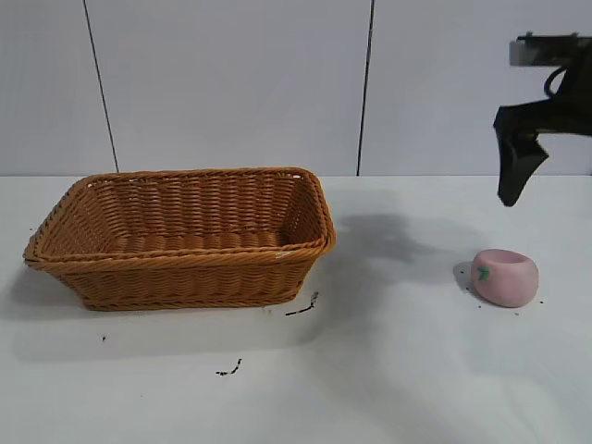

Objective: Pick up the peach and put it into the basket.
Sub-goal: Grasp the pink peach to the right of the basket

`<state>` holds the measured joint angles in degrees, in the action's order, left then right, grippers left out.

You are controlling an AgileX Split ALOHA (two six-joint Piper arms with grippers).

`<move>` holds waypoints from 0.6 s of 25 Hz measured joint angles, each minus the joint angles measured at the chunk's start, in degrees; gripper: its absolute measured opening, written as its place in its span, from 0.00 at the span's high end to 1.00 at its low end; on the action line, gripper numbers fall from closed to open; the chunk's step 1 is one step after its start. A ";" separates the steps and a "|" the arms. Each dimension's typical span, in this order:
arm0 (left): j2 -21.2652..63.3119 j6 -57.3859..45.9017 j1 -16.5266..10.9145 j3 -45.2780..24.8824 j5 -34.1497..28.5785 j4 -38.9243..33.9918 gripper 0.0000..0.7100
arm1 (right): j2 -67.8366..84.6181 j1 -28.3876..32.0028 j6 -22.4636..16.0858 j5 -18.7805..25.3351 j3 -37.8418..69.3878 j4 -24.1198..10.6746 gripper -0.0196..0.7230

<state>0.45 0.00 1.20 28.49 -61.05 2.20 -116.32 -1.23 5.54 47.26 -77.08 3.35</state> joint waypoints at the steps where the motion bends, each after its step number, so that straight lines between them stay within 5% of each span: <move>1: 0.00 0.00 0.00 0.00 0.00 0.00 0.02 | -0.67 0.00 0.05 -0.48 0.00 0.00 0.04; 13: 0.00 0.00 0.00 0.00 0.00 0.00 0.02 | -4.41 0.00 -0.05 -3.14 0.00 0.06 0.04; 15: 0.00 0.00 0.00 0.00 0.00 0.00 0.02 | -4.49 0.00 -0.05 -3.30 0.00 0.06 0.15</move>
<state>0.45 0.00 1.20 28.49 -61.05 2.20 -120.81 -1.23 5.49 43.96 -77.08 3.40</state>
